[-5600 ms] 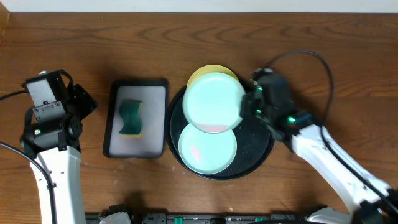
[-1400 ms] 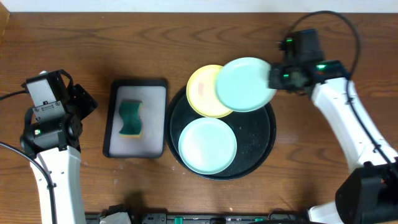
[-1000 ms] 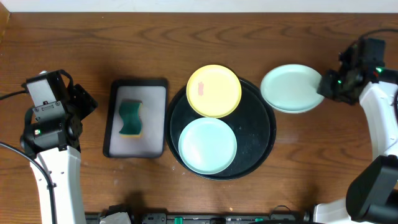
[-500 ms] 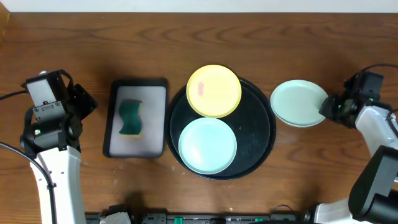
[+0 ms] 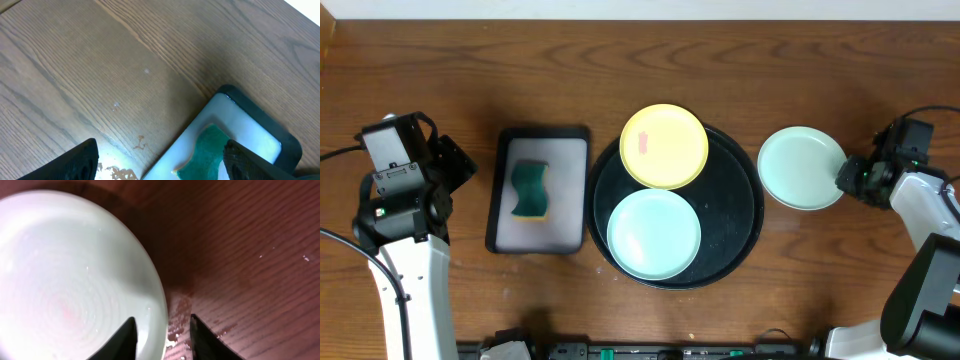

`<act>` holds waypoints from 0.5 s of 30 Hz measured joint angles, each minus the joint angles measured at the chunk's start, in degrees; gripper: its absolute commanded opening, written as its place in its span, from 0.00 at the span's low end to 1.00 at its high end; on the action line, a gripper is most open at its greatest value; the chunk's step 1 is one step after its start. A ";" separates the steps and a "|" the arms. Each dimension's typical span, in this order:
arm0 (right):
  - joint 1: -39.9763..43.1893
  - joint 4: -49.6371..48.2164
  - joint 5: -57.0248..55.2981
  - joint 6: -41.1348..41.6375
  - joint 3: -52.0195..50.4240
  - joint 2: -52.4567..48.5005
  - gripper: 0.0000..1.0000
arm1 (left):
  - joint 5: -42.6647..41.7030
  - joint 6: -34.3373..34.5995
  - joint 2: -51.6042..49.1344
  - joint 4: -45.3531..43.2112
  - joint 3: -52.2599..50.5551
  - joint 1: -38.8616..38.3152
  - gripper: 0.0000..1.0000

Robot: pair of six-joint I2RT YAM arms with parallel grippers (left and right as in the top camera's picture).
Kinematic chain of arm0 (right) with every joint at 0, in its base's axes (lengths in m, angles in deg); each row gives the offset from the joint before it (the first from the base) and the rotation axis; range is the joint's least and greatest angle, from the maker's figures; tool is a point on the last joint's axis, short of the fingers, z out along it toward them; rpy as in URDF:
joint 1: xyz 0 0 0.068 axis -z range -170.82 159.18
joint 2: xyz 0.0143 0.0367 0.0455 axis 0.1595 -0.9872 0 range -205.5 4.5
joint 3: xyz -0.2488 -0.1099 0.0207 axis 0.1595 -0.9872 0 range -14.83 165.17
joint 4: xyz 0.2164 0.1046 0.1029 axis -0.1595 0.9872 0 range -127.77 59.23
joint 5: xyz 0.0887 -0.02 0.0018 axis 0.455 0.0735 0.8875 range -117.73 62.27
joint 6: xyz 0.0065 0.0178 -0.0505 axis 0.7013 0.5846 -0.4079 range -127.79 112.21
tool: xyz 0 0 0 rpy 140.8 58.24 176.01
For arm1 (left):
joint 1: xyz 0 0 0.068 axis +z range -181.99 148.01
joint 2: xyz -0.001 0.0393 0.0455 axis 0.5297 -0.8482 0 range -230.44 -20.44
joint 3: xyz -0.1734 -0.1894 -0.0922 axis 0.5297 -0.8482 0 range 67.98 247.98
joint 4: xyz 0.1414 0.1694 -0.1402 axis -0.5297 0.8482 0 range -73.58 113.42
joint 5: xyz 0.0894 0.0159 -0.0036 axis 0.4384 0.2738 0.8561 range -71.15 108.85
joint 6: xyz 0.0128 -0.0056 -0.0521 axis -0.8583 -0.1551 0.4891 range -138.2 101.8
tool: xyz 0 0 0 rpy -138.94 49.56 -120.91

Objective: Clean dirty plates on tray and stack at the side
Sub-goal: 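Carry the plate to the right of the tray and set it down, then move the right gripper to the yellow plate and grip its rim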

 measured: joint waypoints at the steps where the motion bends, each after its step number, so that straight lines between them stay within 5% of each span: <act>1: 0.00 0.28 0.09 -0.37 0.00 0.00 0.39 | 0.00 -0.02 0.00 0.00 0.00 0.00 0.80; 15: -10.95 8.79 11.04 -7.91 4.50 3.93 0.54 | -0.02 0.00 0.00 0.00 0.00 0.00 0.80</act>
